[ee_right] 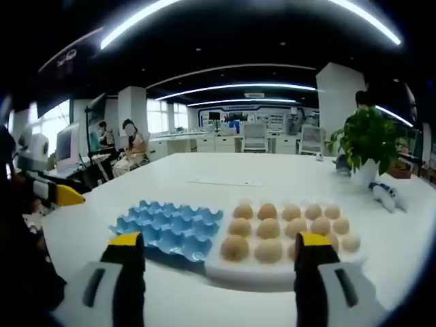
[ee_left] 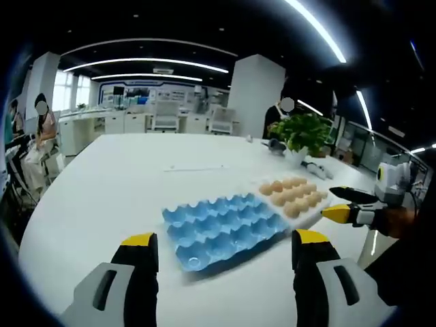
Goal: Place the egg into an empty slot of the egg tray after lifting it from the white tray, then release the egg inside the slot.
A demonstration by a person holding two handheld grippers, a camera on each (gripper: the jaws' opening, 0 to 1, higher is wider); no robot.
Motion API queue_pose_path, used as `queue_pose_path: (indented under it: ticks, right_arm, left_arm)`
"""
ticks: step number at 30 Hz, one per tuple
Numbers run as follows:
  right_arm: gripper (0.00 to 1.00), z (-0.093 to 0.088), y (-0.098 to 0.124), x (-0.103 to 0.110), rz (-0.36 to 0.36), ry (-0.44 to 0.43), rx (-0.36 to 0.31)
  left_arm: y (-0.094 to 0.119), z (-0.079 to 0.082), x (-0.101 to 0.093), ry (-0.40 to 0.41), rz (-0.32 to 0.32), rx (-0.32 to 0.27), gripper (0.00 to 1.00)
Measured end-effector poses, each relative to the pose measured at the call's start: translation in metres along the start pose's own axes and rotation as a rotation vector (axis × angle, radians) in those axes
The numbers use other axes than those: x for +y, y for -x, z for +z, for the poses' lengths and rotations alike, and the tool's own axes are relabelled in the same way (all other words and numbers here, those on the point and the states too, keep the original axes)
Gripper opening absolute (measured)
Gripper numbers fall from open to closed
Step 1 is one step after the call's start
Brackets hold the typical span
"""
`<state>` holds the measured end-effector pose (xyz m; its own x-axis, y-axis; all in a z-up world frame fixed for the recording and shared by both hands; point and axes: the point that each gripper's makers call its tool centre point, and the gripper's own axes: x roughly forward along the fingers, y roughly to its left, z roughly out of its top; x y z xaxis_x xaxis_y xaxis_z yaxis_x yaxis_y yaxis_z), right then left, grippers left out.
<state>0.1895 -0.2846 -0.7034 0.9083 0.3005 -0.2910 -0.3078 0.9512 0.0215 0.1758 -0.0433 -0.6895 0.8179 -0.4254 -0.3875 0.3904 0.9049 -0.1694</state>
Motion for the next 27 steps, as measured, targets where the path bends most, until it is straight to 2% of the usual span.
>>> queue_pose_path:
  ticks: [14,27]
  right_arm:
    - [0.93,0.0018,0.0000,-0.0004,-0.009,-0.014,-0.012]
    - [0.93,0.0052,-0.0006,0.0006,-0.002,-0.017,-0.020]
  left_arm:
    - [0.0005,0.0003,0.0018,0.026,-0.003,-0.002,0.80]
    - [0.0002,0.0049,0.0000,0.010,-0.004,-0.015,0.80]
